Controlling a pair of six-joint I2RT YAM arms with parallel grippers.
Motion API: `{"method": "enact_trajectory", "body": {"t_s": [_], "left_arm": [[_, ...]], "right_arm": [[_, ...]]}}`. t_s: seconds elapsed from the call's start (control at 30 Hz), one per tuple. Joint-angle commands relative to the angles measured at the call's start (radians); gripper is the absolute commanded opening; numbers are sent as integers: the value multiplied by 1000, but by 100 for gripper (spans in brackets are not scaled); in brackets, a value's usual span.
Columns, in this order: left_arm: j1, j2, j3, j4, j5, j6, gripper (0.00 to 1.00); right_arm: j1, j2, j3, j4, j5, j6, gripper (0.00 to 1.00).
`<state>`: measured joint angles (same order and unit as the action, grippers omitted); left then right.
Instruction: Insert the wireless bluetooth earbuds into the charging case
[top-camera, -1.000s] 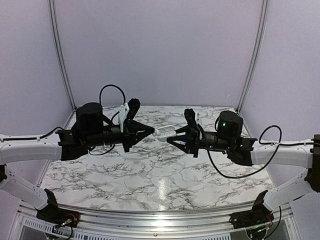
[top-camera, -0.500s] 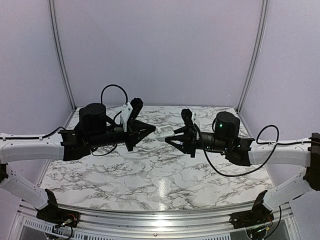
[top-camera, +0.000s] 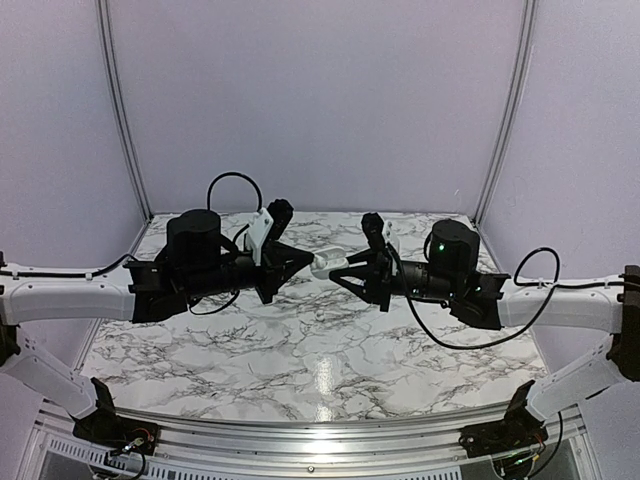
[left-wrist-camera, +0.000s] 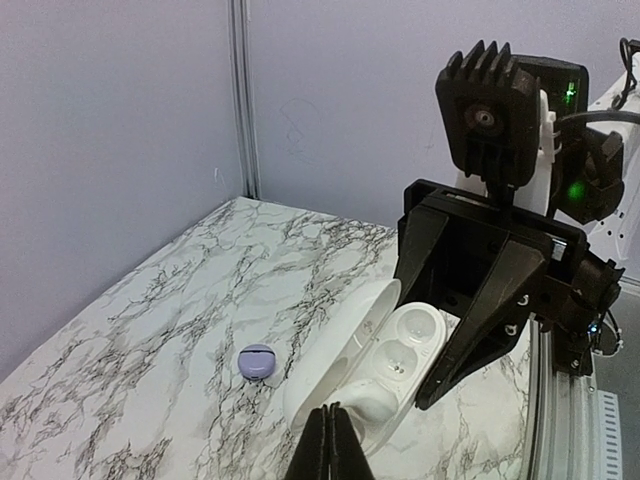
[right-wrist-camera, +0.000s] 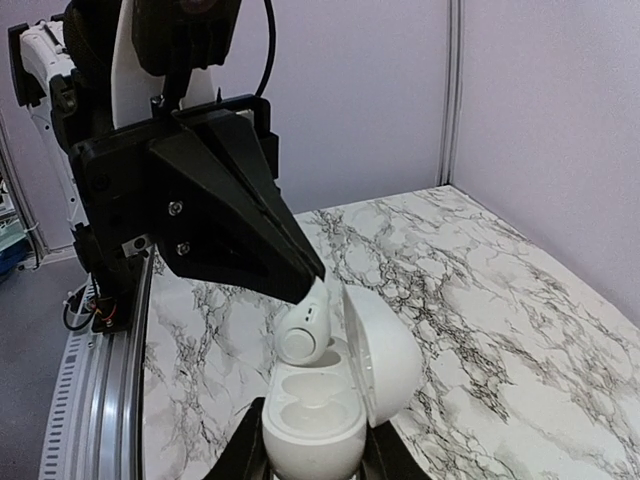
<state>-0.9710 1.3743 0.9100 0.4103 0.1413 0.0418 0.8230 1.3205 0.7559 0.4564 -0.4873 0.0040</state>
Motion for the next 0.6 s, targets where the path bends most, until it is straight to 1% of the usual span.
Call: {"method": "enact_trajectory", "body": {"t_s": [0.0,0.2,0.33,0.57], "left_arm": [[-17,19,39,-2,-57,26,0],[-31,30,53,-29,-85,47,0],[-44,34,55,-43,-99,71,0],[-58,45,61,-55,-57,90,0]], "right_arm": [[13,-10,56,-4,21,1,0],[17,-6,60,-13,35,3,0],[18,-10,61,-10,76,22,0],[17,-12,60,-5,95,30,0]]}}
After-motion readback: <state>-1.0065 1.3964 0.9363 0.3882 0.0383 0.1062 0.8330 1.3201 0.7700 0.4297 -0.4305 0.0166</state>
